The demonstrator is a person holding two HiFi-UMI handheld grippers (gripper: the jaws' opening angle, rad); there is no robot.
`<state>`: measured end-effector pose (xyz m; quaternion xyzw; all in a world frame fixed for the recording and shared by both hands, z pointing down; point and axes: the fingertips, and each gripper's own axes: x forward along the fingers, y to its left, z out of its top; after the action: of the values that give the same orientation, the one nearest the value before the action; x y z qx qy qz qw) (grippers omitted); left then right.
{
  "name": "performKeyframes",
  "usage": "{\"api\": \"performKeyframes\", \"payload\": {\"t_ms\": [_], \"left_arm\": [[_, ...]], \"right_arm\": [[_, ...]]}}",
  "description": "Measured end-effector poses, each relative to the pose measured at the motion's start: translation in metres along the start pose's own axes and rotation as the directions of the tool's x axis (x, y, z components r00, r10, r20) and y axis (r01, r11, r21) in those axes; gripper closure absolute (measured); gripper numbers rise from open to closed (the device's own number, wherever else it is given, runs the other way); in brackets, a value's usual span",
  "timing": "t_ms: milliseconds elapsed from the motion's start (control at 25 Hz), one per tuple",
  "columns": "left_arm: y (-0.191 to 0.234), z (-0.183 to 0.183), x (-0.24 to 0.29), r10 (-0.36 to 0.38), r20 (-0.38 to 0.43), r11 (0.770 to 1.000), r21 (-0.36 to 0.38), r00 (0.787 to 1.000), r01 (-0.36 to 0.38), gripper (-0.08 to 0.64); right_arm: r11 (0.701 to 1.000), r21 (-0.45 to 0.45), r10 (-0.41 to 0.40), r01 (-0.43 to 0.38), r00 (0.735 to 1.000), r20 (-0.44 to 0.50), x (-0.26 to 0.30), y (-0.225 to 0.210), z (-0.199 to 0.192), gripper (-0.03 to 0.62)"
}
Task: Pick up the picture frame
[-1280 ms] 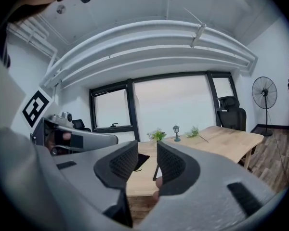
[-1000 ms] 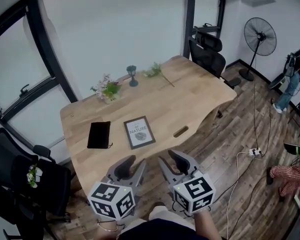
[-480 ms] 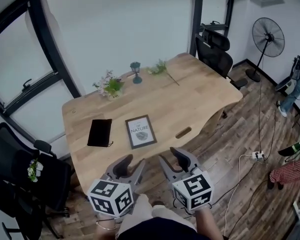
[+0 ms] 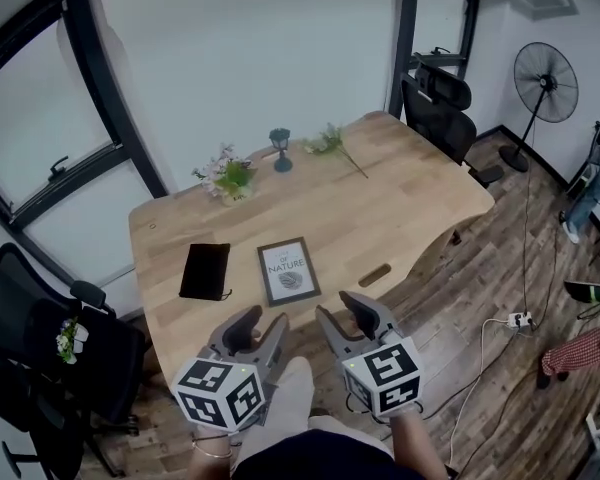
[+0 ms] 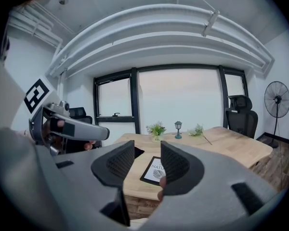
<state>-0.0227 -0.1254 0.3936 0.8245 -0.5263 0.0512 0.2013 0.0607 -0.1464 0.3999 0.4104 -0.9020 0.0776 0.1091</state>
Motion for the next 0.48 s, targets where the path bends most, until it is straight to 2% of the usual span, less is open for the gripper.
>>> {"api": "performKeyframes", "payload": {"t_ms": [480], "left_arm": [[0.034, 0.015, 0.032, -0.018, -0.014, 1.0, 0.004, 1.0, 0.018, 0.38]], "right_arm": [[1.0, -0.014, -0.009, 0.009, 1.0, -0.017, 0.055, -0.013, 0.009, 0.448]]}}
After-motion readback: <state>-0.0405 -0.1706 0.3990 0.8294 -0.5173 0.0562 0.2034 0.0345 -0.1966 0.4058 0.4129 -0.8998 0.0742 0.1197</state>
